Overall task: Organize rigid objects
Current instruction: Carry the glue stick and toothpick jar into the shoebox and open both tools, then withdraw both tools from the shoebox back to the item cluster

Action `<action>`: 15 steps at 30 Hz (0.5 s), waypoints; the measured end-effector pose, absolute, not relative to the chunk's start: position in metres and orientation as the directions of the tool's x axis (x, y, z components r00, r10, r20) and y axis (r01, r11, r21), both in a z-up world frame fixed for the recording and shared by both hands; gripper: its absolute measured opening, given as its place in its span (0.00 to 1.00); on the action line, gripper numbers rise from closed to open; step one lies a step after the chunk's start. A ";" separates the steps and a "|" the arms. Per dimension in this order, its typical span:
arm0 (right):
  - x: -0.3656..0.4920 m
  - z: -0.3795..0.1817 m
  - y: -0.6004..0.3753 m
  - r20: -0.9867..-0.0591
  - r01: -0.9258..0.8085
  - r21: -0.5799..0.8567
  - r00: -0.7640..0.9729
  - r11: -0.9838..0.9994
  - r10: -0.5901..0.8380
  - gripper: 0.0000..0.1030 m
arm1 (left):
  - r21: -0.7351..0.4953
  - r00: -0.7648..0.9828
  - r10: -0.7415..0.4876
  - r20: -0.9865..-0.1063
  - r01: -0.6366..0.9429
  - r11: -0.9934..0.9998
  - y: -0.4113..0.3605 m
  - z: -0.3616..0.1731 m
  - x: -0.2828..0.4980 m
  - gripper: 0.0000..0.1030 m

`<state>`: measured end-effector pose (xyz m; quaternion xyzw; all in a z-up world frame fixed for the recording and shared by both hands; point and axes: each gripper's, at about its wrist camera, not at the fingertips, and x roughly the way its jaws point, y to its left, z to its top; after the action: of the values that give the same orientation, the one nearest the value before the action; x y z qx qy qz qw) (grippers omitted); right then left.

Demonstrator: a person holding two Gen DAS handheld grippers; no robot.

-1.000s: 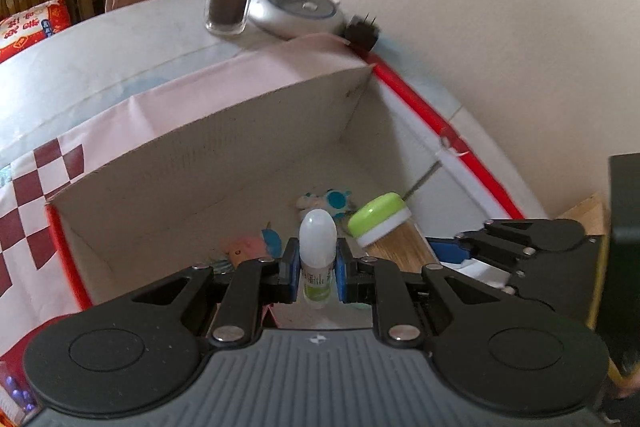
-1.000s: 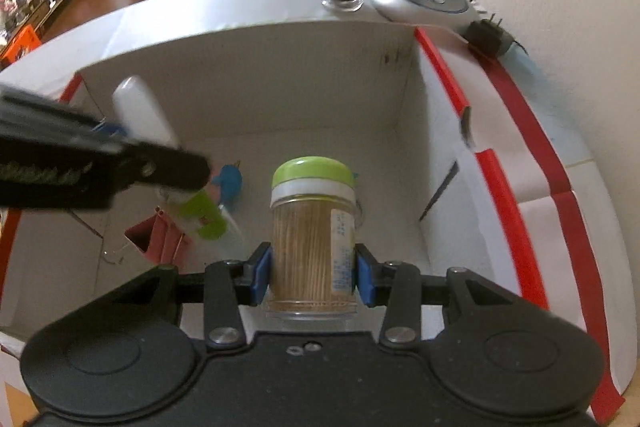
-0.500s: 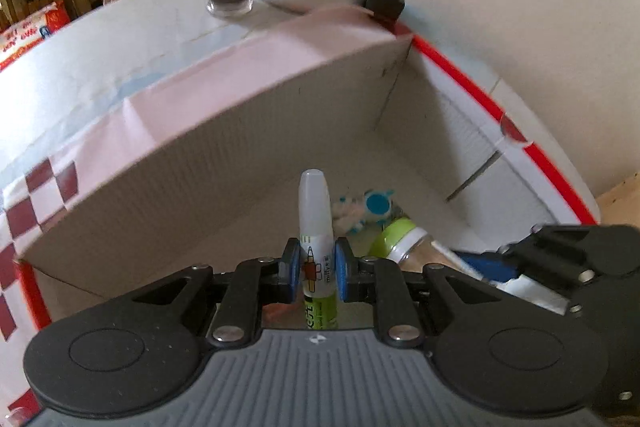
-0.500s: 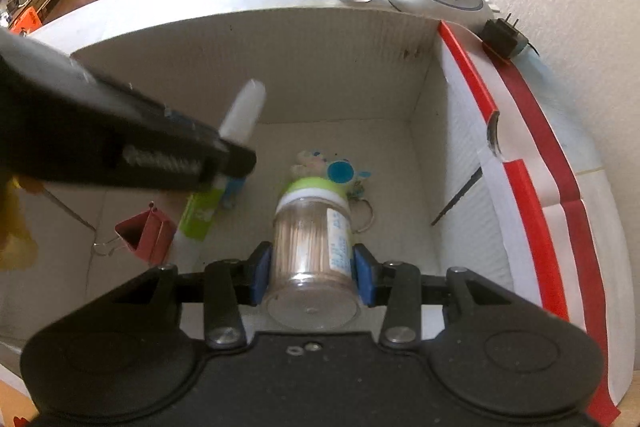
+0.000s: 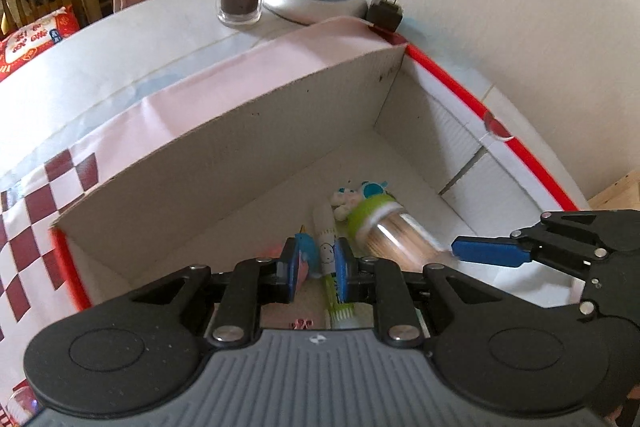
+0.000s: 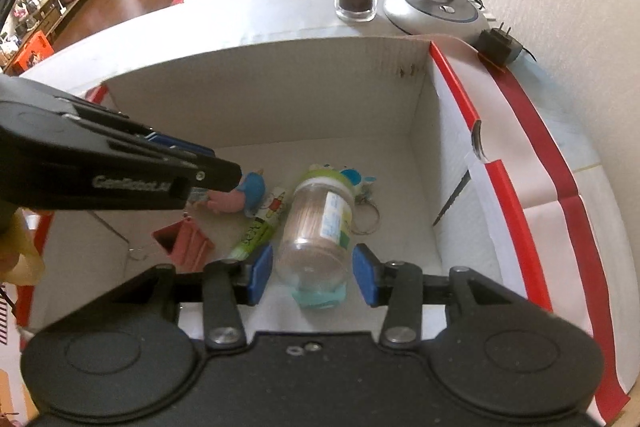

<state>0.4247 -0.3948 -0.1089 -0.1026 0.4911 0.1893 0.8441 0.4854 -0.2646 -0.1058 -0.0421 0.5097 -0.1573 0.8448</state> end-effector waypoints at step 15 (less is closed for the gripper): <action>0.379 -0.071 -0.371 -0.815 -0.443 0.034 0.506 0.896 0.282 0.59 | -0.210 0.558 -0.333 -0.760 0.275 0.938 -0.230 -0.048 0.410 0.37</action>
<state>0.3794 -0.3706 -0.0713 -0.0896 0.4504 0.2100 0.8631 0.4099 -0.2296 -0.0475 -0.0333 0.4372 -0.1724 0.8820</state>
